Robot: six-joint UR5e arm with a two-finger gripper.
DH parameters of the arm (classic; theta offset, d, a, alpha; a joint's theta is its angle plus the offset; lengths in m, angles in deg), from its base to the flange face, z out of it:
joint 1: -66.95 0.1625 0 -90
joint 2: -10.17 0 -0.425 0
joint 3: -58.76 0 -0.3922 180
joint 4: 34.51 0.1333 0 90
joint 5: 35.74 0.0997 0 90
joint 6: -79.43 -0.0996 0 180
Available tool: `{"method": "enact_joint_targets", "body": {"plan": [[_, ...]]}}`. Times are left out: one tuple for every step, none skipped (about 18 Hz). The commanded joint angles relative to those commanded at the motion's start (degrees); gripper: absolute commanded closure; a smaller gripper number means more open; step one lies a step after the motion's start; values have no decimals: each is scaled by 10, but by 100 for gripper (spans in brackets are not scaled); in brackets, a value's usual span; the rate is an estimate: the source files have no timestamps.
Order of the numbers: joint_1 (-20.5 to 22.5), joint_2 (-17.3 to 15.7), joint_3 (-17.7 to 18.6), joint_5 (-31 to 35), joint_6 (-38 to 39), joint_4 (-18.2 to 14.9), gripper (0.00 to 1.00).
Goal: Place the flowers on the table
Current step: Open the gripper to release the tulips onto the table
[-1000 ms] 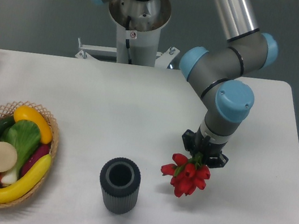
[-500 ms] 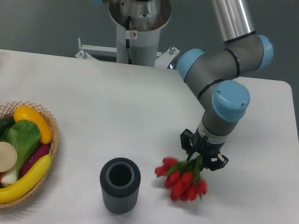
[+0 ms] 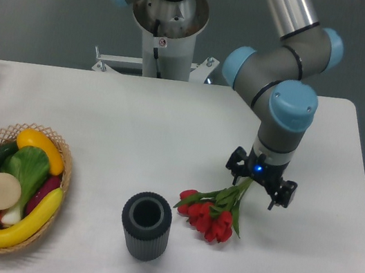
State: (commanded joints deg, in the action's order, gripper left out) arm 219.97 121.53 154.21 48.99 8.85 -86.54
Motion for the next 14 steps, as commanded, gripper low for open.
{"method": "enact_joint_targets", "body": {"plan": [[3,-11,5,-1,-1,1,0],[10,-18,7,-2,-3,0,0],[15,-24,6,-3,-11,-3,0],[18,-28,4,-1,-26,-7,0],[20,-33,1,1,-46,-12,0],[25,-35,0,1,-69,-28,0],[29,-39,-5,1,-89,-52,0],[35,-41,-16,1,-102,-77,0],[40,-42,-28,1,-105,-101,0],[39,-41,-41,2,-105,-119,0],[39,-40,-50,2,-105,-130,0],[39,-39,-53,2,-105,-132,0],[39,-39,-51,2,-105,-130,0],[39,-40,-48,2,-105,-128,0]]}}
